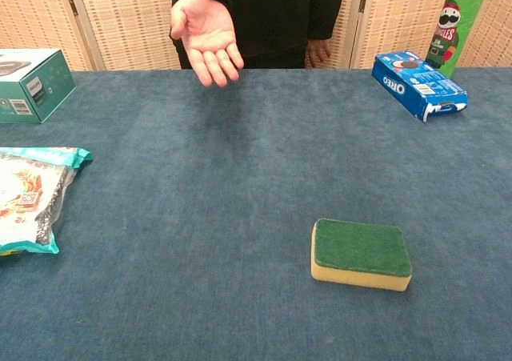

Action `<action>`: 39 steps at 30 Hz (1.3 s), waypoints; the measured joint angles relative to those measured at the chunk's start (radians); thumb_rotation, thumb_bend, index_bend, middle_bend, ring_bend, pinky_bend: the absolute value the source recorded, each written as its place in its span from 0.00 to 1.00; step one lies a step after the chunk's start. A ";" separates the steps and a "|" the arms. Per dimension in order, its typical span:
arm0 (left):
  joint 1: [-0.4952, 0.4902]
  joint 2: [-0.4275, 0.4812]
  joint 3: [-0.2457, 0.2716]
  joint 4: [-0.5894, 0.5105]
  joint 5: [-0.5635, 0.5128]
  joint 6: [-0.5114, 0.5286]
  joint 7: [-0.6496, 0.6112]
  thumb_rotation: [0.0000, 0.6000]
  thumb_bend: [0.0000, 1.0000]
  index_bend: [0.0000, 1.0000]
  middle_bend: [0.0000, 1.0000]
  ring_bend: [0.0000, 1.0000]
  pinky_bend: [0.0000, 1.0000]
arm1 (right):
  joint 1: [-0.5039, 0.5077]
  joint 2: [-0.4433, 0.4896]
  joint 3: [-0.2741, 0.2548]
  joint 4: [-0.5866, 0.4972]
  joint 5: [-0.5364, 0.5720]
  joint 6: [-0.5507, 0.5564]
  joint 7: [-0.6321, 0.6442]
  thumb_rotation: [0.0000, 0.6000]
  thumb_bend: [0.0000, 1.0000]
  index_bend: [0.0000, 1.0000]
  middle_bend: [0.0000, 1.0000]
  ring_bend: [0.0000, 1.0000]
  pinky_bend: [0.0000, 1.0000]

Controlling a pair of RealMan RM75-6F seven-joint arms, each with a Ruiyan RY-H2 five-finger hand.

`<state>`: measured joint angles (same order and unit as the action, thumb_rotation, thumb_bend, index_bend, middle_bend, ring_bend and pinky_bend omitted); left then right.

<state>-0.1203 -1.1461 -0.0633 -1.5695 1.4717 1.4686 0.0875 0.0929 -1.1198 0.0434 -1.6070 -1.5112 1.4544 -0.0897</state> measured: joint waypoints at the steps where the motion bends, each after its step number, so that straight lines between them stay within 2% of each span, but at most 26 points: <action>1: -0.001 0.000 0.001 0.000 0.001 -0.001 0.000 1.00 0.17 0.01 0.00 0.02 0.20 | -0.003 0.000 -0.001 -0.002 -0.002 0.006 -0.001 1.00 0.20 0.00 0.00 0.00 0.00; 9: 0.000 -0.002 0.000 -0.004 0.001 0.004 0.006 1.00 0.17 0.01 0.00 0.02 0.20 | 0.011 0.006 -0.017 -0.004 -0.017 -0.038 0.050 1.00 0.20 0.00 0.00 0.00 0.00; 15: -0.002 0.003 -0.007 0.000 -0.017 -0.003 -0.018 1.00 0.17 0.02 0.00 0.02 0.20 | 0.085 0.000 -0.043 -0.017 -0.061 -0.183 0.139 1.00 0.20 0.00 0.01 0.00 0.00; 21: -0.005 0.010 -0.016 0.005 -0.033 -0.015 -0.044 1.00 0.17 0.02 0.00 0.02 0.20 | 0.188 0.007 -0.054 -0.140 -0.112 -0.310 0.133 1.00 0.20 0.00 0.06 0.00 0.00; 27: -0.010 0.017 -0.026 0.005 -0.077 -0.043 -0.055 1.00 0.17 0.02 0.00 0.02 0.20 | 0.260 -0.024 -0.061 -0.263 -0.138 -0.415 0.034 1.00 0.20 0.01 0.06 0.00 0.00; 33: -0.003 0.029 -0.028 -0.002 -0.074 -0.032 -0.080 1.00 0.17 0.02 0.00 0.02 0.20 | 0.305 -0.111 -0.048 -0.280 -0.061 -0.491 -0.079 1.00 0.20 0.03 0.08 0.00 0.00; 39: 0.004 0.037 -0.023 -0.003 -0.059 -0.021 -0.101 1.00 0.17 0.02 0.00 0.02 0.20 | 0.353 -0.214 -0.016 -0.230 0.075 -0.560 -0.147 1.00 0.20 0.04 0.12 0.00 0.00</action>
<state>-0.1162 -1.1087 -0.0861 -1.5721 1.4123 1.4472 -0.0136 0.4463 -1.3337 0.0273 -1.8373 -1.4361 0.8948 -0.2365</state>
